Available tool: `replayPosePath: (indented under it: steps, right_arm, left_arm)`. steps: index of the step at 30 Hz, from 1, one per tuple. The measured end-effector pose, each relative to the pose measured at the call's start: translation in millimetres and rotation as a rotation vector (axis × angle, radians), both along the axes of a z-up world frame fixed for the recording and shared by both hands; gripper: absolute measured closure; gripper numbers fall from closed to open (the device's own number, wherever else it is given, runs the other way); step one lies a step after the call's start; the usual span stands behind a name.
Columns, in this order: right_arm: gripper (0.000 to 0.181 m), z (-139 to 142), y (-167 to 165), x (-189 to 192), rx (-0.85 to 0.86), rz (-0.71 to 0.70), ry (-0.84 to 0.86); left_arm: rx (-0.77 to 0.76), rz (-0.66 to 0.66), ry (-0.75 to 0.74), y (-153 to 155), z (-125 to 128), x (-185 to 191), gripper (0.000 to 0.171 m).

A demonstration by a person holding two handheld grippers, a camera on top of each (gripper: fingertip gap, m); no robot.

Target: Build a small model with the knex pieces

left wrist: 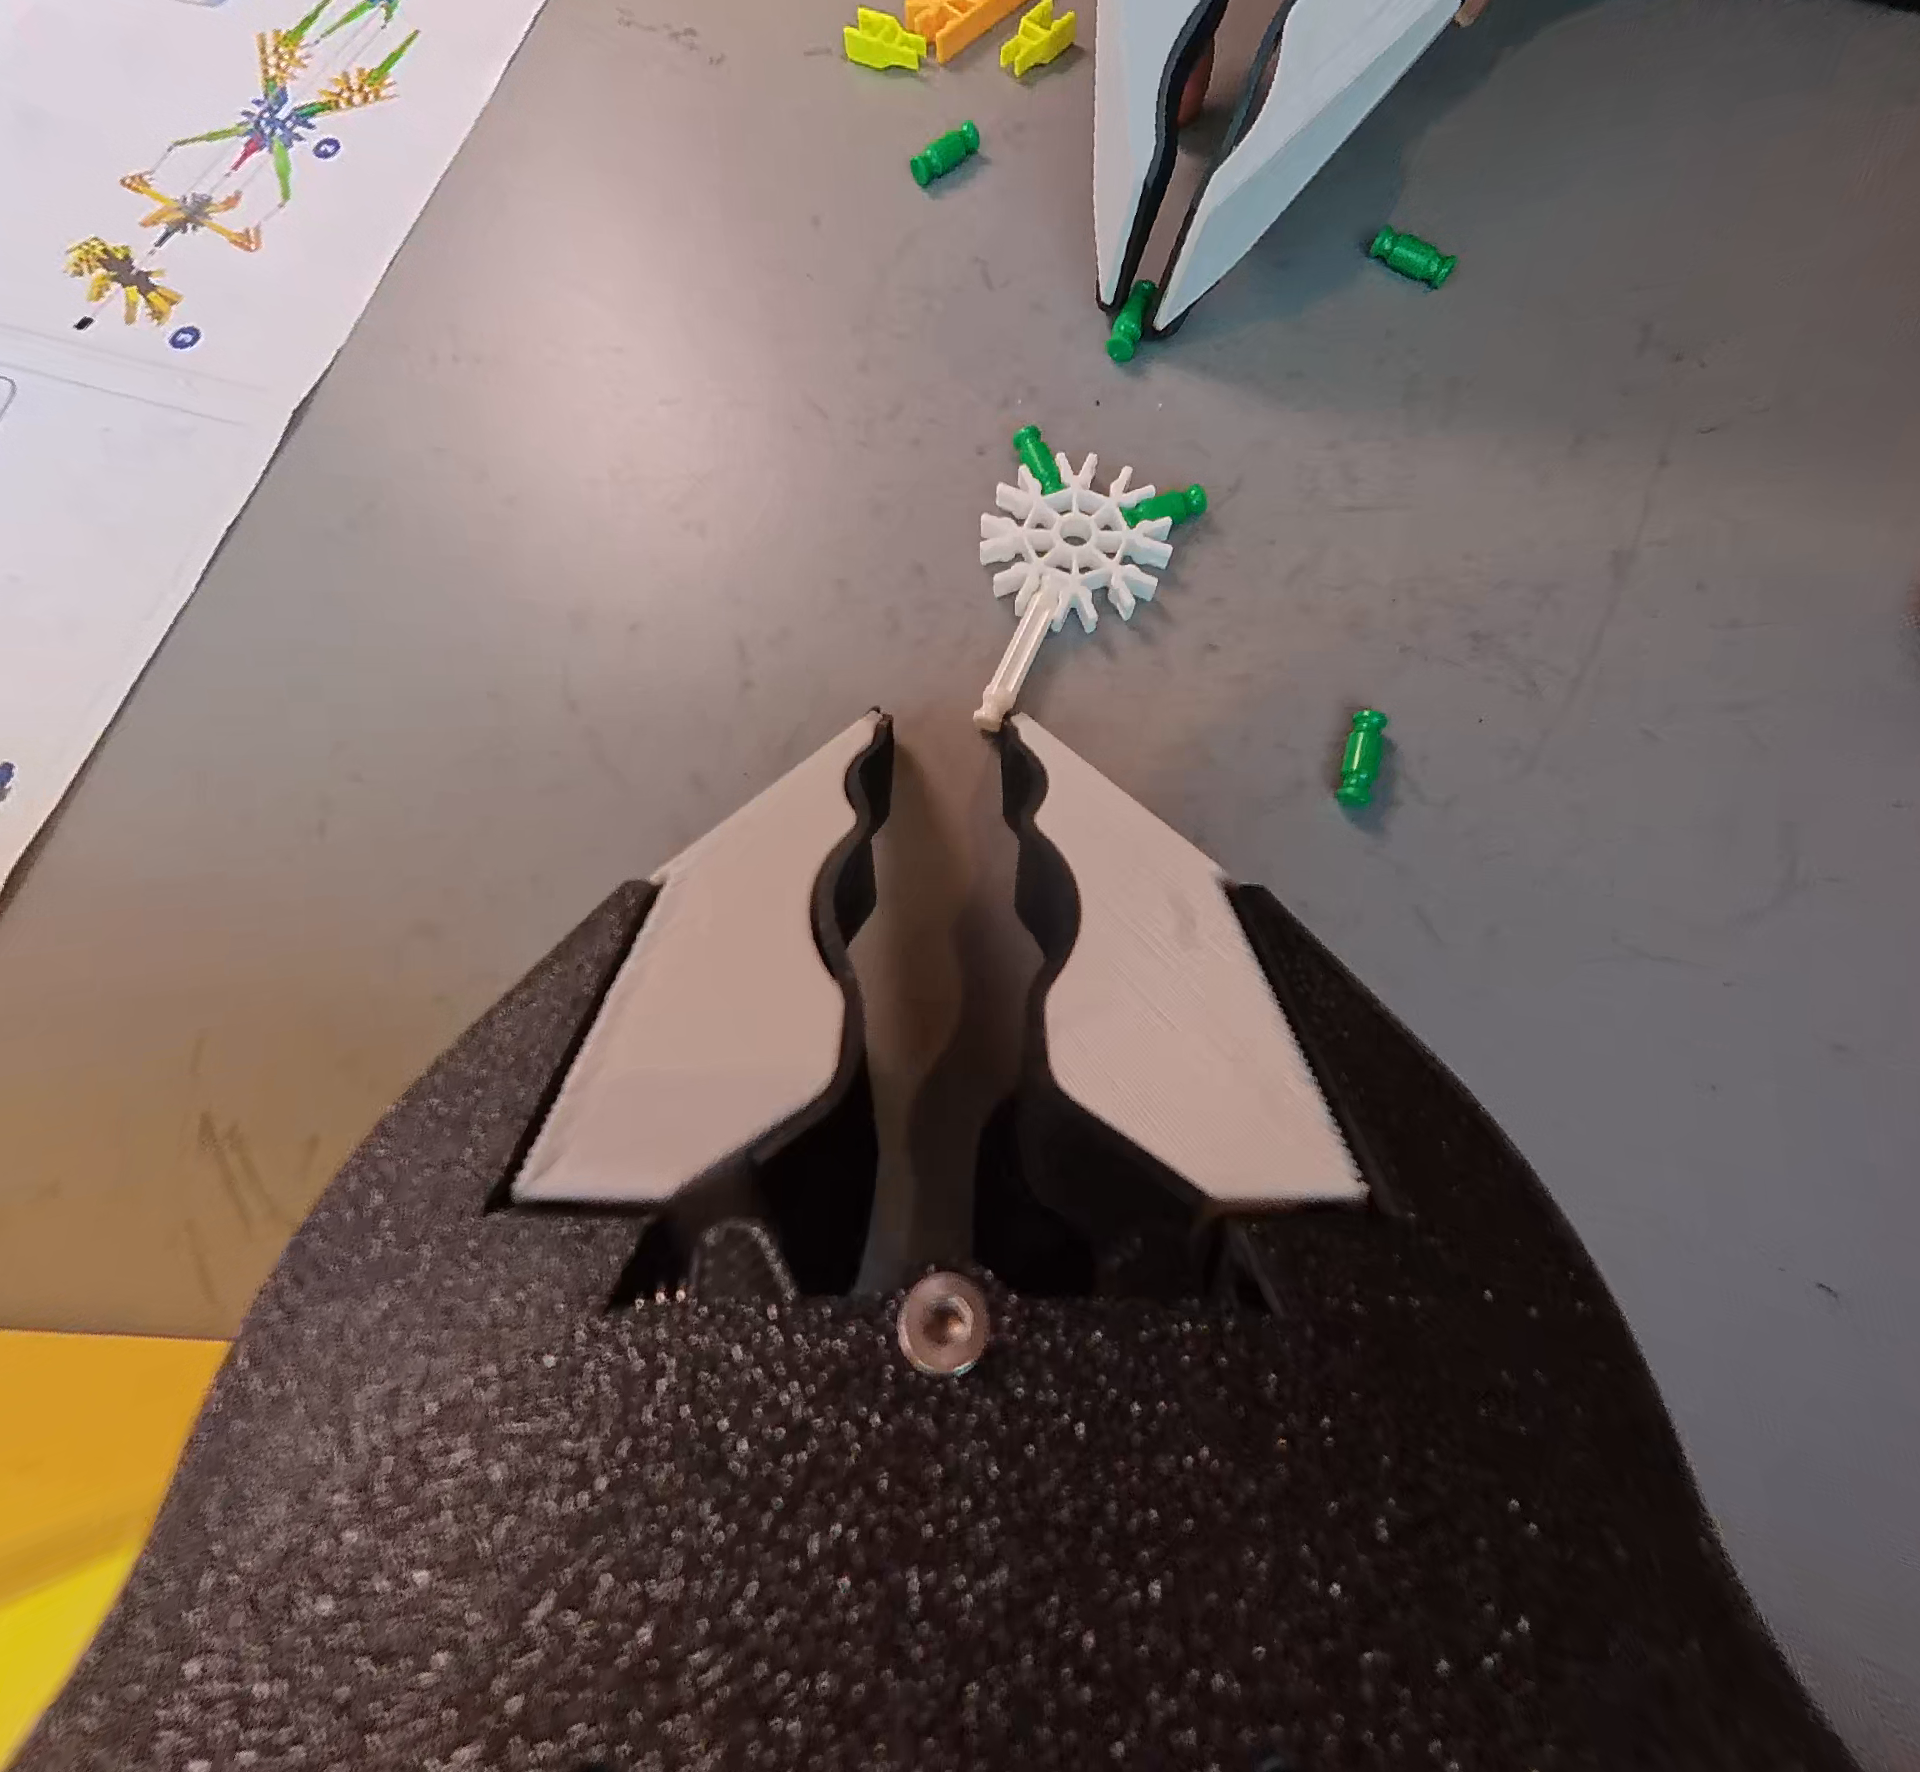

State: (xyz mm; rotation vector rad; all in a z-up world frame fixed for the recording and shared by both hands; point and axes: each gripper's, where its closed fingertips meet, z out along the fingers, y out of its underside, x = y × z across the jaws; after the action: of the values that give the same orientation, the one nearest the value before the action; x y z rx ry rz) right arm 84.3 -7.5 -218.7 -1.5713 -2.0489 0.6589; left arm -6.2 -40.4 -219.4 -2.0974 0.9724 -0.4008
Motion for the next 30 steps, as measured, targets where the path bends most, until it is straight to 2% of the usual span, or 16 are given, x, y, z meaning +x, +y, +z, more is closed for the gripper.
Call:
replayPosePath:
  steps: [25, 30]
  right_arm:
    - [0.175, 1, 1, 2, 0.017, -0.012, 0.015]
    - [0.175, 1, 2, 2, 0.015, -0.013, 0.015]
  left_arm:
    - [0.052, 0.134, 0.046, 13, 1, -18, 0.154]
    - [0.046, 0.141, -0.044, 12, 12, -19, 0.155]
